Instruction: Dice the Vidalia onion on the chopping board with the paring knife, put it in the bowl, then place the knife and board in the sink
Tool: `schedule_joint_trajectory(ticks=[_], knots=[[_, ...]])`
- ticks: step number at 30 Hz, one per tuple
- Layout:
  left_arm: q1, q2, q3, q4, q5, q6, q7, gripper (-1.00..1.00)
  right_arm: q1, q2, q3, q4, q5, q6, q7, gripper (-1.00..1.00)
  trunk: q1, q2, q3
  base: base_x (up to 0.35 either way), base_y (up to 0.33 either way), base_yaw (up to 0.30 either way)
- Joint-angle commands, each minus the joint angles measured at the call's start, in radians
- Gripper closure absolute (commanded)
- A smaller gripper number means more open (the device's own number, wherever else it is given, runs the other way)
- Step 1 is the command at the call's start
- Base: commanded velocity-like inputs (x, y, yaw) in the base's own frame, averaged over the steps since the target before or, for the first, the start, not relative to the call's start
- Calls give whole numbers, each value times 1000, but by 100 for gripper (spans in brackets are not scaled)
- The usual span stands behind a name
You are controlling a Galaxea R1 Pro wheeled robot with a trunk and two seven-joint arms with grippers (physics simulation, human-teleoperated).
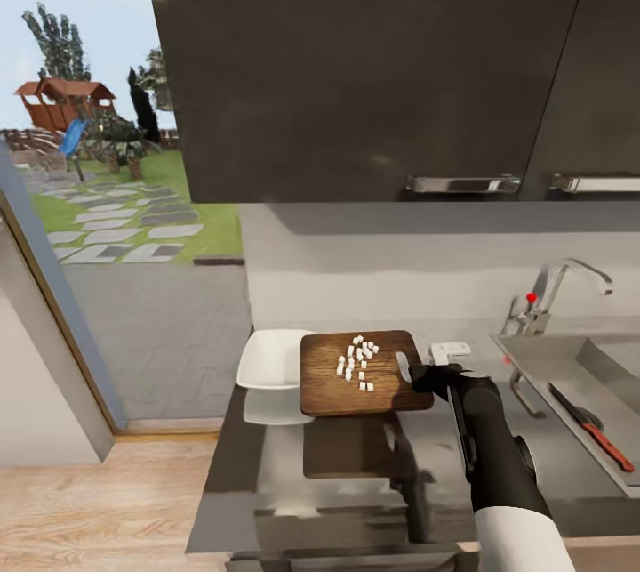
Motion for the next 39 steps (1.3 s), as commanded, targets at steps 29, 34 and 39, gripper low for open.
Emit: schedule_joint_trajectory(ticks=[29,34,39], knots=[[0,2,-8,0,10,-3,4,-100,-1,1,-3,-1,9,4,10,100,1,-2,20,134,253,0],[0,1,-7,4,10,-3,4,-100,-1,1,-3,-1,9,4,10,100,1,-2,20,38,28,0],[0,-1,-7,6,10,-2,4,-100,-1,1,-3,-1,9,3,11,100,1,-2,20,3,2,0]])
